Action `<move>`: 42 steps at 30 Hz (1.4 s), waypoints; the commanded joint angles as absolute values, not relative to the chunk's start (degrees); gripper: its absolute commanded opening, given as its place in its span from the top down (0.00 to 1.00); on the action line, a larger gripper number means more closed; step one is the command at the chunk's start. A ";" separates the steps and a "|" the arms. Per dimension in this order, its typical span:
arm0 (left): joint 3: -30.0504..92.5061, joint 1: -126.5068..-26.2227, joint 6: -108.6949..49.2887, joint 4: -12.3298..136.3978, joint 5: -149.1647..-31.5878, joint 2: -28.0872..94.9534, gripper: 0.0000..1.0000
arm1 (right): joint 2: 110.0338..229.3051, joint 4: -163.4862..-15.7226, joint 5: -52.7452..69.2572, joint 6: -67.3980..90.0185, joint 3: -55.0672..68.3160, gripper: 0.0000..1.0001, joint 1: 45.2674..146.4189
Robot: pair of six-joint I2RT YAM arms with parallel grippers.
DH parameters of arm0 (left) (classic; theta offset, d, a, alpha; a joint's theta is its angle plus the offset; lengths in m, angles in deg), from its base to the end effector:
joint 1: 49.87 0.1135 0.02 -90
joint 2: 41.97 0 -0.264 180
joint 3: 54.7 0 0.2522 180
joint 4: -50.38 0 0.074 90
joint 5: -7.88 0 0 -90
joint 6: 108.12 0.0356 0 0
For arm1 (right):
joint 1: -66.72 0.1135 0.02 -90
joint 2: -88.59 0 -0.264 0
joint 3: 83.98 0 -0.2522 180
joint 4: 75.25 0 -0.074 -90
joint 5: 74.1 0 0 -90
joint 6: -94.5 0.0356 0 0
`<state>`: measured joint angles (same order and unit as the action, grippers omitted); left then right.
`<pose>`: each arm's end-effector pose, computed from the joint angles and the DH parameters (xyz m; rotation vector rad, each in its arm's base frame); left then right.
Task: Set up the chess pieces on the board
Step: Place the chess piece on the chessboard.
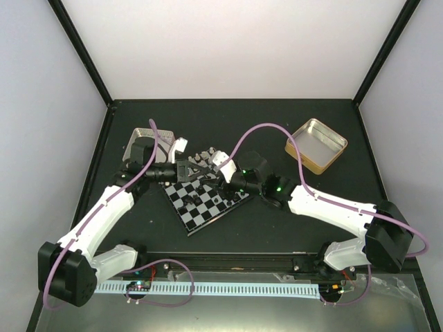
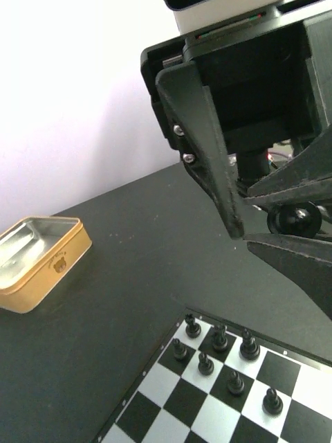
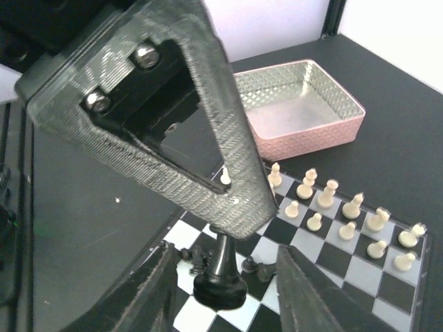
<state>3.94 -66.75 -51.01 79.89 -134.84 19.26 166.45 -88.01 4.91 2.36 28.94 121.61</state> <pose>0.2079 -0.0927 0.2827 0.2851 2.2185 -1.4718 0.1740 0.2592 0.2809 -1.0953 1.7446 0.7755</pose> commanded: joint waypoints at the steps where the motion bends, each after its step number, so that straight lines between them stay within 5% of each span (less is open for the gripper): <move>1: 6.56 -66.56 -48.53 82.35 -130.89 18.88 0.99 | 165.33 -87.93 7.04 6.43 28.12 0.54 121.64; 10: 7.82 -72.36 -46.02 90.16 -107.40 15.91 0.98 | 157.49 -84.73 14.80 14.52 33.49 0.34 121.65; 20: 5.97 -91.69 -53.17 93.30 -78.38 13.44 0.99 | 149.31 -95.41 37.95 30.57 34.37 0.32 121.64; 42: 5.29 -107.79 -66.95 83.69 -65.63 36.13 0.98 | 145.02 -105.60 43.80 42.85 39.72 0.29 120.97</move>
